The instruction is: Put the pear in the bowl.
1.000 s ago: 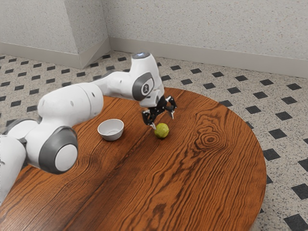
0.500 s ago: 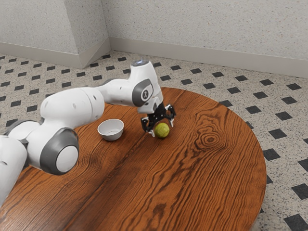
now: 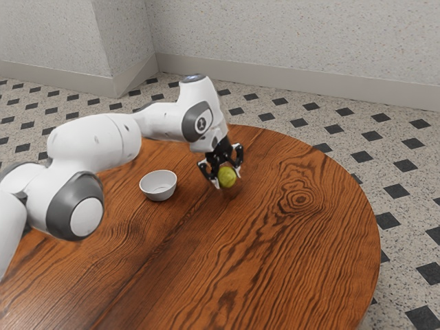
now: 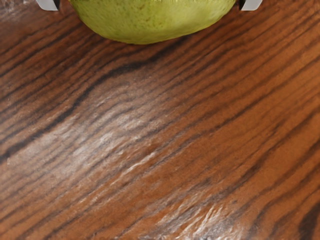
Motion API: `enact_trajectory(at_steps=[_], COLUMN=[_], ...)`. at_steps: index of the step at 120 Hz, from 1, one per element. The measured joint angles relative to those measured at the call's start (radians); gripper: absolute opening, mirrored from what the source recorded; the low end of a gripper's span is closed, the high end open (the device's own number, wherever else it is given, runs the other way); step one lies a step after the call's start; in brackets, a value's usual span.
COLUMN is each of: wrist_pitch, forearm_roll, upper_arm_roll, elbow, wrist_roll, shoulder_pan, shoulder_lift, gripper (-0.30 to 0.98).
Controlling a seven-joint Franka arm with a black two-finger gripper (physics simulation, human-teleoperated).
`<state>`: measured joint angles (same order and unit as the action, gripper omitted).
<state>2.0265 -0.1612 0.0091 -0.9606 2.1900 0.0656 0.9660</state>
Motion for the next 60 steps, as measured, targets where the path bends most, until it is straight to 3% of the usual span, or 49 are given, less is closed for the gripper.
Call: enact_trajectory(at_steps=[32, 47, 60], wrist_pitch=[0.006, 0.009, 0.012], forearm_roll=[0.025, 0.047, 0.085], upper_arm_roll=[0.002, 0.002, 0.002], elbow=[-0.488, -0.602, -0.607], wrist_roll=[0.017, 0.024, 0.03], shoulder_pan=[-0.128, -0.237, -0.263], shoulder_lift=[-0.461, -0.551, -0.526], gripper=[0.23, 0.22, 0.22])
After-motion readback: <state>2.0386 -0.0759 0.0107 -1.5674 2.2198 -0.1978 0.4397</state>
